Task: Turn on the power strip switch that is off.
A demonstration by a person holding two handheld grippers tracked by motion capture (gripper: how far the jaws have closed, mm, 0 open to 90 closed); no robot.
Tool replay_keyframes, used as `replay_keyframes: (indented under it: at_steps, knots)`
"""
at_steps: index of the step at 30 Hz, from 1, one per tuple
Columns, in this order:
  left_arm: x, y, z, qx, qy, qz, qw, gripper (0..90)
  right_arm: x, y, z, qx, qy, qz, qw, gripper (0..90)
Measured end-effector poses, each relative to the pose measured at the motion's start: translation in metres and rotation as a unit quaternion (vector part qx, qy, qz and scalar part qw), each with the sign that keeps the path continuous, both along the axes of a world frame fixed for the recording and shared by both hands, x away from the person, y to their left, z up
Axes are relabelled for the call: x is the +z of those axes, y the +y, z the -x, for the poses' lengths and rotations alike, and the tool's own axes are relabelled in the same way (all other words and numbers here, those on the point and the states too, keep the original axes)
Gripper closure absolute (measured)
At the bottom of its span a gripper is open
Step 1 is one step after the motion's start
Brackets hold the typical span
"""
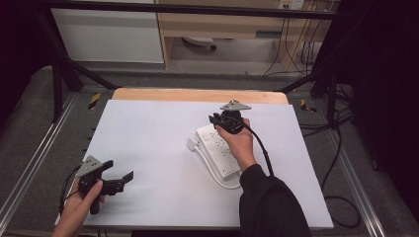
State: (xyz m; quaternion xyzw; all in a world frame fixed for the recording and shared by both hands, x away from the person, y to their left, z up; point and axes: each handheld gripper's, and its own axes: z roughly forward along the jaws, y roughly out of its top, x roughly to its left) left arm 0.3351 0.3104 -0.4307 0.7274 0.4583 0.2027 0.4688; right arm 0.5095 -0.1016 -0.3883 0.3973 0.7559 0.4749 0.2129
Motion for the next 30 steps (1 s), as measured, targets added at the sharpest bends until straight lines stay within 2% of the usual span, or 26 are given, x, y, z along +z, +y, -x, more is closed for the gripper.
replay_keyframes:
  at_steps: [10,17,30]
  knots:
    - [0.0,0.0,0.0,0.0,0.0,-0.002,1.0,6.0,-0.008,0.013,0.002,0.018,0.008,0.004,0.9998,85.7]
    - [-0.001,-0.001,0.0,-0.002,0.002,-0.003,1.0,6.0,-0.013,0.017,0.002,0.028,0.013,0.009,0.9995,87.4]
    - [-0.001,-0.001,0.0,-0.002,0.003,-0.005,1.0,6.0,-0.023,0.02,0.003,0.034,0.044,0.032,0.998,90.0]
